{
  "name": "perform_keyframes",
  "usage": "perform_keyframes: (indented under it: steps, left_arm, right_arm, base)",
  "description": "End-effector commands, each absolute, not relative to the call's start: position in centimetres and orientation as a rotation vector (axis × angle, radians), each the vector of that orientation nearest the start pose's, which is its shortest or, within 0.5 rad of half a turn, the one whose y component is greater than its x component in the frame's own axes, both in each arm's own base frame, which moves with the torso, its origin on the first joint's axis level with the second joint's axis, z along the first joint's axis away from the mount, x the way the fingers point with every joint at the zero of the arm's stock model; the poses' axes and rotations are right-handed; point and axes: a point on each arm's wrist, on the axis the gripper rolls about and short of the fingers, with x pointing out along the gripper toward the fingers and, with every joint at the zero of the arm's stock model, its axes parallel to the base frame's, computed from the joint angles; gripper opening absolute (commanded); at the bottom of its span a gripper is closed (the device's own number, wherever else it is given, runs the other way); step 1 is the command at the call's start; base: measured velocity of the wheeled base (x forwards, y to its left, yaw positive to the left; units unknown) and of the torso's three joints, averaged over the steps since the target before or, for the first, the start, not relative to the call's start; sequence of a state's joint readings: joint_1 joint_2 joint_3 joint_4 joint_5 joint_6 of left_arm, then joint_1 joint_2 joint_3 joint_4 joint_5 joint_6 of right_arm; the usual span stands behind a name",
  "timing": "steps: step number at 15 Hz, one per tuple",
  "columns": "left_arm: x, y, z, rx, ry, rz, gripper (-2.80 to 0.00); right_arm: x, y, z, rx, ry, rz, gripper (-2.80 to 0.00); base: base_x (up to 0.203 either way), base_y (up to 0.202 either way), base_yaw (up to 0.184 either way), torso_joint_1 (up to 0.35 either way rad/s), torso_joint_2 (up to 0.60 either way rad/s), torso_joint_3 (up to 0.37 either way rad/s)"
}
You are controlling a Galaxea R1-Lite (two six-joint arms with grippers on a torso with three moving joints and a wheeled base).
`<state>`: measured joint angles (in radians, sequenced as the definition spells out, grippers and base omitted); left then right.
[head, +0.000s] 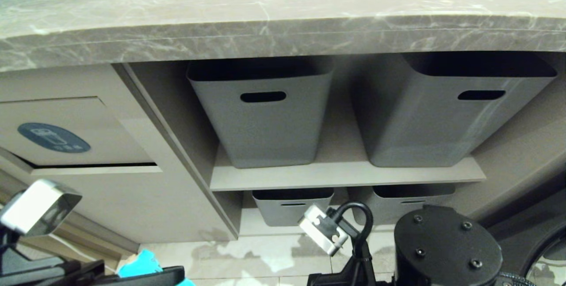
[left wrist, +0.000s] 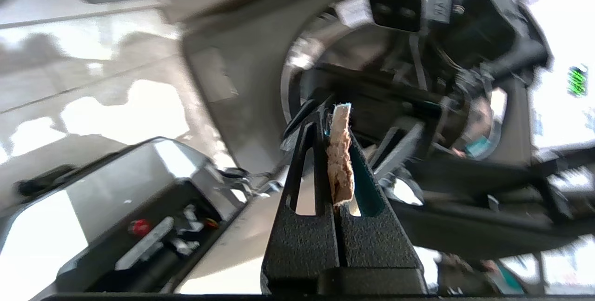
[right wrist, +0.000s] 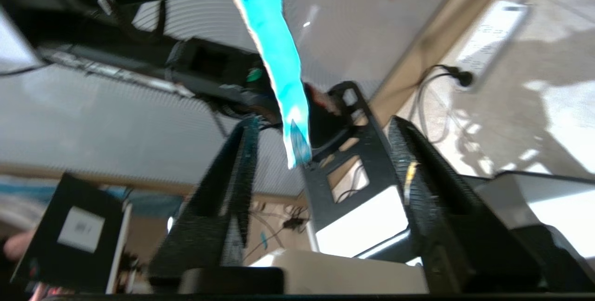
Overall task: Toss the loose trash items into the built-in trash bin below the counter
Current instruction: Hand it to the other hand, then put the garbage in the trash can
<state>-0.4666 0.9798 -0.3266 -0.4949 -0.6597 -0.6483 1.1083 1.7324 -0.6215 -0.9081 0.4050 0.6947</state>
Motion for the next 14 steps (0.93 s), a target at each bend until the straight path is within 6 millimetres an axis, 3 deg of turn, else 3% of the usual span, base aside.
perform_keyframes:
  steps: [1,4,5,11,14]
  left_arm:
    - [9.6,-6.3,18.5,-0.597,0.524,-0.998,-2.8]
    - [10.0,-6.3,17.6,-0.601,0.526,-0.866,-2.8]
    - [10.1,-6.2,17.1,-0.599,0.529,-0.816,-2.8]
    - [10.4,-6.0,17.3,-0.517,0.43,-0.668,-2.8]
    - [10.5,-6.0,17.3,-0.507,0.427,-0.664,-2.8]
  right_arm:
    - [12.0,25.6,15.5,0.489,0.707,1.338,0.0]
    - [12.8,21.3,15.7,0.522,0.659,1.21,0.0]
    - [13.2,19.1,15.9,0.539,0.624,1.152,-2.8]
    - [13.3,7.5,14.1,0.543,0.454,0.712,-2.8]
    - [11.3,2.9,12.1,0.271,0.354,0.383,-2.8]
  base:
    - [0.0,0.0,0.0,0.0,0.0,0.0]
    - [0.0,0.0,0.0,0.0,0.0,0.0]
    - [0.0,0.0,0.0,0.0,0.0,0.0]
    - [0.0,0.0,0.0,0.0,0.0,0.0]
    - [0.0,0.0,0.0,0.0,0.0,0.0]
